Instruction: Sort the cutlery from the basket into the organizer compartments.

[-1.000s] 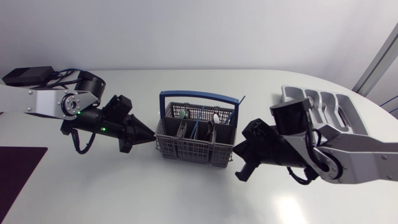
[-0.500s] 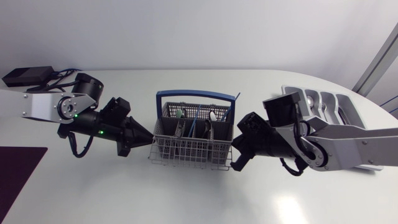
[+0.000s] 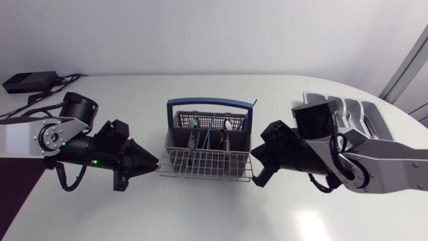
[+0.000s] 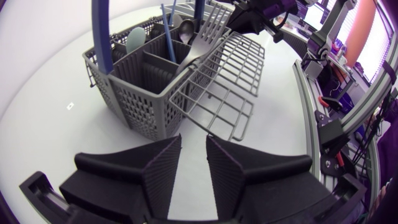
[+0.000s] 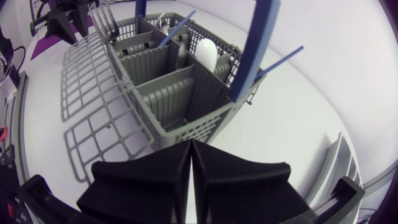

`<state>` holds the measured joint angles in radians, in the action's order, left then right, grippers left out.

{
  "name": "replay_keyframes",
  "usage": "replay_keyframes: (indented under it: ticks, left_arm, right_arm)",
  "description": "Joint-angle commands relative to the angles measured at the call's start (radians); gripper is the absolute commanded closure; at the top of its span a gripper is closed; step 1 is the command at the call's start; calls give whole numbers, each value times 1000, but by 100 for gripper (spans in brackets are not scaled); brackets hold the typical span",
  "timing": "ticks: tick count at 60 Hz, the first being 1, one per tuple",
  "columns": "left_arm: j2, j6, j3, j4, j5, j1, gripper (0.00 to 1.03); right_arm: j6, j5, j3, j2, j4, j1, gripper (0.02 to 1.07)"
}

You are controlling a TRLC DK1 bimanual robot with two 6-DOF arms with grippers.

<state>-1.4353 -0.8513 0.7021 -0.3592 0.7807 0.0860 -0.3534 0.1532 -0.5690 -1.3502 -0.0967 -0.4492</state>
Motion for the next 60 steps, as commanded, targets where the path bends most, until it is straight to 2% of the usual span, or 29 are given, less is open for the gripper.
replay_keyframes:
  ticks: [1, 9, 15, 33, 43, 60]
  left_arm:
    - [-37, -61, -6, 2, 9, -55, 73]
    - [-142, -71, 79, 11, 9, -127, 73]
    - [-200, -54, 149, 16, 11, -135, 73]
    - [-290, 110, 244, 154, 11, -28, 73]
    - [-300, 113, 250, 154, 11, 23, 73]
    - [-246, 110, 185, 152, 14, 35, 73]
  right_arm:
    - [-39, -11, 21, -17, 9, 50, 100]
    - [-62, 5, 8, -46, 0, 119, 100]
    - [-62, 13, -25, -75, -5, 130, 100]
    - [-12, 13, -141, -204, -20, 103, 100]
    - [13, 13, -150, -214, -28, 50, 100]
    - [28, 13, -123, -148, -9, -9, 100]
